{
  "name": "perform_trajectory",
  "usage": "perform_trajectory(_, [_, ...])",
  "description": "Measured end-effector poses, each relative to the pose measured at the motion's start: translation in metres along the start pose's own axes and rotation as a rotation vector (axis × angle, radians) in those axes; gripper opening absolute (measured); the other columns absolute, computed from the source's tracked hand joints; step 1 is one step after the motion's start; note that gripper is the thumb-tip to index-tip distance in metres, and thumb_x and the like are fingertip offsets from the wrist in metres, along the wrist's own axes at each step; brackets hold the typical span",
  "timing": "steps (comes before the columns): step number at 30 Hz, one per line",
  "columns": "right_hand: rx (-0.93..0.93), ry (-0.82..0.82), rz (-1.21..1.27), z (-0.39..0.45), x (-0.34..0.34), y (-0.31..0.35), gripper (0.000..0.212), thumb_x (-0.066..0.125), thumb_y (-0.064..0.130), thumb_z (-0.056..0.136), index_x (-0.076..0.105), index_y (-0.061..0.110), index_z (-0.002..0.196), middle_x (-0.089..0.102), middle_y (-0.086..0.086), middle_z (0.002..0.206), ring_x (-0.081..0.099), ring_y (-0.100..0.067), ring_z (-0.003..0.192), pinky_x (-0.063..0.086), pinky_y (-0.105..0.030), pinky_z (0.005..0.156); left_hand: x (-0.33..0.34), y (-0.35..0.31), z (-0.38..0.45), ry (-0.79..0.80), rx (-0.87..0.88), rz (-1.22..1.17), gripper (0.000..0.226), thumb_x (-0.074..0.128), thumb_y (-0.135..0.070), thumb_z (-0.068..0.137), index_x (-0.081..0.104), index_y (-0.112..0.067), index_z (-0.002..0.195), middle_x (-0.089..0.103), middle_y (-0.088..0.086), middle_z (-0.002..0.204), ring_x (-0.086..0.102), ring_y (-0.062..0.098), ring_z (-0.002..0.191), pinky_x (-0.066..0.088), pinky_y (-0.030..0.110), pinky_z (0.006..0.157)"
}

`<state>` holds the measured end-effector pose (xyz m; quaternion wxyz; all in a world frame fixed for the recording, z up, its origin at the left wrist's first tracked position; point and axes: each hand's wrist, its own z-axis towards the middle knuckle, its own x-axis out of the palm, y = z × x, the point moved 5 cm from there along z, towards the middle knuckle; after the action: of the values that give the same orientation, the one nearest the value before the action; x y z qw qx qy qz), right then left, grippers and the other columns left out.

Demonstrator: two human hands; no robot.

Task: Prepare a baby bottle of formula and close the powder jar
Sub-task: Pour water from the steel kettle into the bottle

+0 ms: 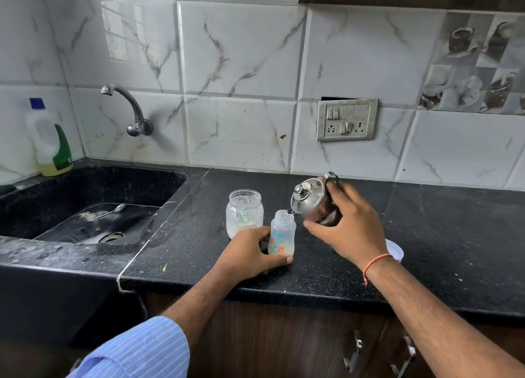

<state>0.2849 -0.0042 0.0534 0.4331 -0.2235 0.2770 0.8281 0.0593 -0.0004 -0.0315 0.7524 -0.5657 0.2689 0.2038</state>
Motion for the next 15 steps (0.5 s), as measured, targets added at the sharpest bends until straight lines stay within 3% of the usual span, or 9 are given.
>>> perform_trajectory(15, [0.0,0.019,-0.026,0.0003,-0.0006,0.0009,0.095,0.089,0.06,0.072,0.055,0.02,0.151,0.058,0.003,0.143,0.064,-0.029,0.118,0.058,-0.045,0.1,-0.0004,-0.0003,-0.0003,0.008,-0.015,-0.007,0.038,0.097,-0.048,0.08,0.068,-0.038,0.102,0.075,-0.018,0.093,0.066,-0.012,0.069,0.047,0.007,0.06])
